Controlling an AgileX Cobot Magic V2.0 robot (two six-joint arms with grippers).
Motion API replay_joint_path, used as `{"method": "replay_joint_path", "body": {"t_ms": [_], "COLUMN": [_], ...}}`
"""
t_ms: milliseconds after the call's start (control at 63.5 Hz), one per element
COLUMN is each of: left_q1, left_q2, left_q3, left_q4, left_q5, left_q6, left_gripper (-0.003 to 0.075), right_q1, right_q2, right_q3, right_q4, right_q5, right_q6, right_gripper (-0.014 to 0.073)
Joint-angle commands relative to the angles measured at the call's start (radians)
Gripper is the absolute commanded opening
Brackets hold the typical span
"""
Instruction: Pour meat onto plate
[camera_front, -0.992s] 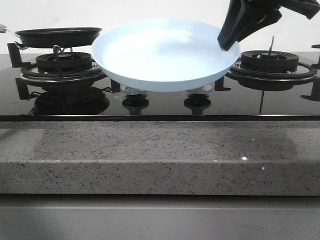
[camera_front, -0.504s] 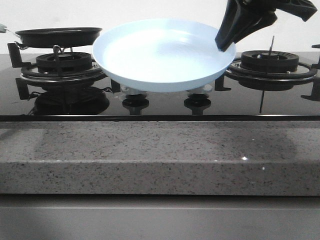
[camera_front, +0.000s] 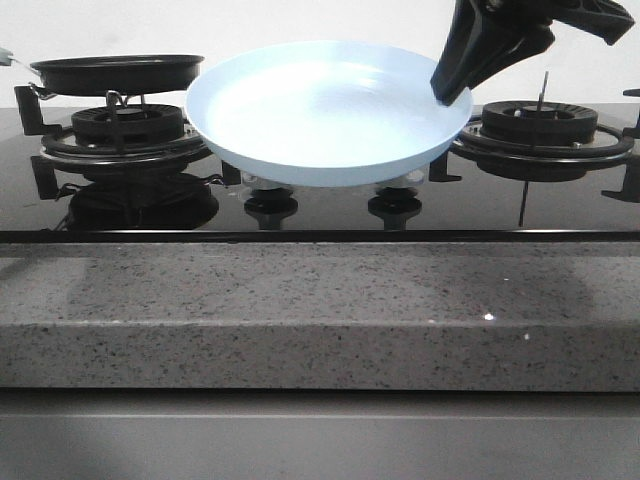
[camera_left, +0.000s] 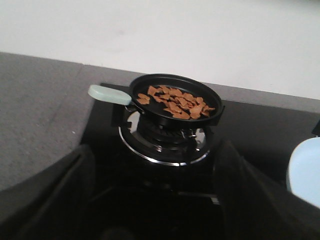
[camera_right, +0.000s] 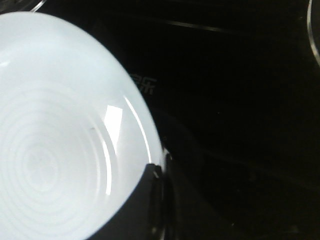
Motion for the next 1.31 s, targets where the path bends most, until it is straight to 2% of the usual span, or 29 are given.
{"method": "replay_joint_path", "body": {"t_ms": [0, 142, 268, 331, 457, 536, 646, 788, 1024, 1292], "left_q1": [-0.005, 0.009, 0.046, 0.089, 0.184, 0.243, 0.307, 0.351, 0.355, 0.355], "left_q2": [0.072, 0.23, 0.372, 0.442, 0.584, 0.677, 0.788, 0.898, 1.018, 1.066], "left_q3": [-0.072, -0.184, -0.277, -0.323, -0.432, -0.5, -0.567, -0.633, -0.743, -0.766], "left_q4": [-0.106, -0.187, -0.243, -0.273, -0.334, -0.457, -0.702, -0.868, -0.89, -0.9], "left_q5": [-0.015, 0.081, 0.094, 0.112, 0.247, 0.351, 0.466, 0.521, 0.541, 0.539], "left_q6": [-0.008, -0.008, -0.008, -0.008, 0.013, 0.116, 0.278, 0.33, 0.331, 0.327], "left_gripper": [0.0489, 0.0489, 0.0489, 0.0489, 0.0489, 0.0489, 0.0489, 0.0489, 0.0489, 0.0489], "right_q1": [0.001, 0.001, 0.001, 0.001, 0.001, 0.001, 0.001, 0.001, 0.001, 0.001], "right_q2": [-0.037, -0.037, -0.037, -0.037, -0.037, -0.037, -0.037, -0.037, -0.037, -0.037], "right_q3": [-0.024, -0.024, -0.024, -0.024, -0.024, -0.024, -0.024, -0.024, -0.024, -0.024], "right_q4": [0.028, 0.028, 0.028, 0.028, 0.028, 0.028, 0.028, 0.028, 0.028, 0.028], "right_q5": [-0.043, -0.04, -0.04, -0.04, -0.04, -0.04, -0.039, -0.039, -0.039, -0.039], "right_q6": [-0.002, -0.002, -0.002, -0.002, -0.002, -0.002, -0.002, -0.002, -0.002, -0.002], "right_gripper": [-0.0059, -0.0059, -0.0059, -0.0059, -0.0059, -0.0059, -0.0059, -0.0059, -0.0059, -0.0059]}}
